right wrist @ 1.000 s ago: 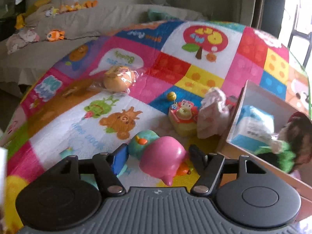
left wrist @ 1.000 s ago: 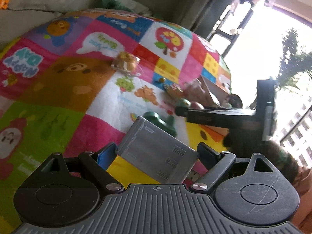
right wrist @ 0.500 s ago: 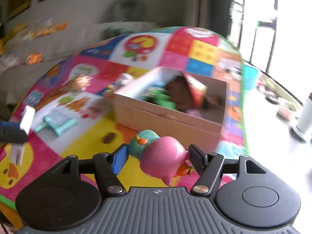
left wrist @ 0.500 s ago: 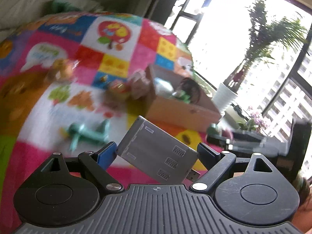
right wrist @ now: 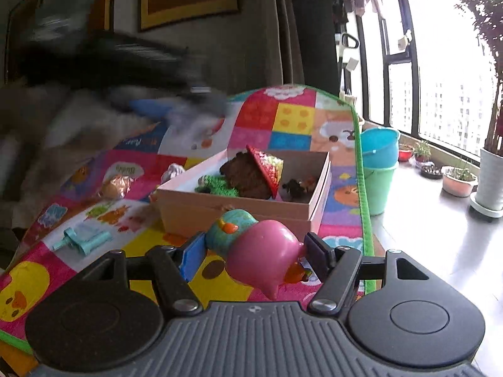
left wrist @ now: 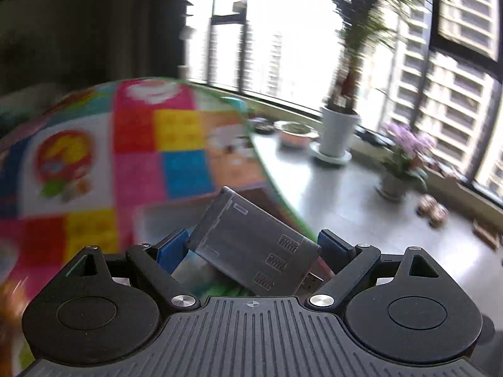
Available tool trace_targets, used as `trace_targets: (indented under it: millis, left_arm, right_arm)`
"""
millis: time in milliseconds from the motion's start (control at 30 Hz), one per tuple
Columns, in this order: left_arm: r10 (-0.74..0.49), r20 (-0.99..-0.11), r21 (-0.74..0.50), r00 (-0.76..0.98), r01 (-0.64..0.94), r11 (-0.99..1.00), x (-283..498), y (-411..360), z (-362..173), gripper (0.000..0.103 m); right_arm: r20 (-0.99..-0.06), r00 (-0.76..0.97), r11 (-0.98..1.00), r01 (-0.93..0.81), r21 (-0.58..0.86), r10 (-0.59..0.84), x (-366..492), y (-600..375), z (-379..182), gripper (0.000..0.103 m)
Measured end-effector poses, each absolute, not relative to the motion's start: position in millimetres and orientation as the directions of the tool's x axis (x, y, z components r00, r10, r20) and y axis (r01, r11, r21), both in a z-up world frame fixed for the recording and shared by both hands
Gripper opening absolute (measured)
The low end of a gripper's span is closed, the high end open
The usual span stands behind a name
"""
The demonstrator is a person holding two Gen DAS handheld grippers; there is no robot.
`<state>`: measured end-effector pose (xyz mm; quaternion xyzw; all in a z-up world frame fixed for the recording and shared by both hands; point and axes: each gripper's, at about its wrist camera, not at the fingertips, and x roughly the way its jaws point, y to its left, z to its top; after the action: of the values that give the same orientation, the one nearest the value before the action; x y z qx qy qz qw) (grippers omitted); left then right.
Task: Organize objects
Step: 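Lower the battery holder into the box with the left while the right carries the pink toy over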
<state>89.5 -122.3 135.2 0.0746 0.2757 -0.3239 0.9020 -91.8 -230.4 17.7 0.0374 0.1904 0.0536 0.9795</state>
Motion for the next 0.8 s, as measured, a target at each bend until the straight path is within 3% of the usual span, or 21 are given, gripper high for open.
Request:
trace_targets:
  millis: [167,233,333,467,600,700,800]
  left_arm:
    - [-0.464,-0.624,0.355,0.629,0.757,0.549,96,-201,113,0.093]
    - [-0.416,-0.687,0.4,0.595,0.788,0.467,96,-218,99,0.094]
    - [-0.339,-0.693,0.486,0.636,0.76,0.432,92,-228,86,0.094]
    - [-0.307,-0.776,0.406,0.55,0.809,0.425,101,-223,76,0.093]
    - [-0.341,-0.75,0.428,0.567,0.808,0.404,88,-211,83,0.087]
    - [-0.423,-0.691,0.324,0.586,0.774,0.544,97,-192,104,0.087]
    - [-0.503,-0.594,0.136,0.628,0.694,0.707,100,-149,126,0.086]
  right_arm:
    - [-0.357,0.926,0.989,-0.083,0.123,0.122,-94,-239,11,0.068]
    - [-0.362,0.924,0.988,-0.075,0.138,0.121,-95,-244,7,0.068]
    - [-0.371,0.92,0.985,-0.069,0.158,0.124,-97,-250,2,0.068]
    - [-0.386,0.912,0.983,-0.074,0.17,0.135,-95,-251,-2,0.068]
    - [-0.394,0.908,0.982,-0.078,0.172,0.141,-96,-249,-3,0.068]
    - [-0.396,0.906,0.981,-0.084,0.173,0.148,-96,-247,-2,0.068]
    - [-0.392,0.907,0.982,-0.095,0.165,0.154,-98,-246,3,0.068]
